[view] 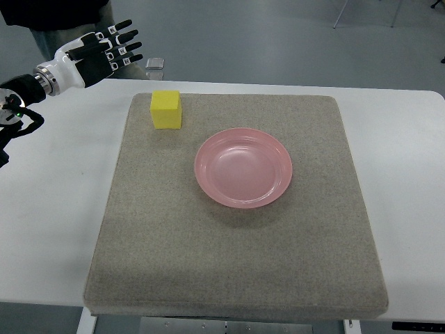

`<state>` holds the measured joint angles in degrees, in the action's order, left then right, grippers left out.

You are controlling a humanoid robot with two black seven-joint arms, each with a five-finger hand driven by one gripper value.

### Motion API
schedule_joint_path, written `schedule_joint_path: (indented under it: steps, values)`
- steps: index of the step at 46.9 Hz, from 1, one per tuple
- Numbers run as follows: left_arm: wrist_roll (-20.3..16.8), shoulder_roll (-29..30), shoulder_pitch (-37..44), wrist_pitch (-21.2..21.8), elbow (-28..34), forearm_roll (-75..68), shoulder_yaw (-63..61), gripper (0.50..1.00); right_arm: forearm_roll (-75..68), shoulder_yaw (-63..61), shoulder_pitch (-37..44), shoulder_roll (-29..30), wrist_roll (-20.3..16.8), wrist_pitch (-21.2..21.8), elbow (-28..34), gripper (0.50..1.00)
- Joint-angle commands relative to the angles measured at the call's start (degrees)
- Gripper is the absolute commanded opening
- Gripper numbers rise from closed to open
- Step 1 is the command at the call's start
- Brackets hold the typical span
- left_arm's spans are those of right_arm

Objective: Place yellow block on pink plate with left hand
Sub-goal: 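Move the open left hand forward toward the yellow cube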

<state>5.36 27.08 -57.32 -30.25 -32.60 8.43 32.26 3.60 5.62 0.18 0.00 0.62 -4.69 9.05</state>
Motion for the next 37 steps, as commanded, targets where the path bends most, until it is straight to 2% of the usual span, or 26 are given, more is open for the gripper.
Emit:
schedule_joint_path:
  steps: [1,26,37]
  values:
    - [0.0,0.0,0.0,0.0,0.0,0.0,-0.1,0.994,0.0,0.0,0.0,0.0,0.0,0.0,0.0,0.924]
    - [-0.1,-1.3,0.1,-0.1,0.0,0.6,0.3,0.994,0.0,0.0,0.0,0.0,0.0,0.0,0.0,0.924]
    - [-2.5,-1.4,-0.3,-0.9,1.3,-2.1,-0.7,0.994,0.0,0.0,0.0,0.0,0.0,0.0,0.0,0.924]
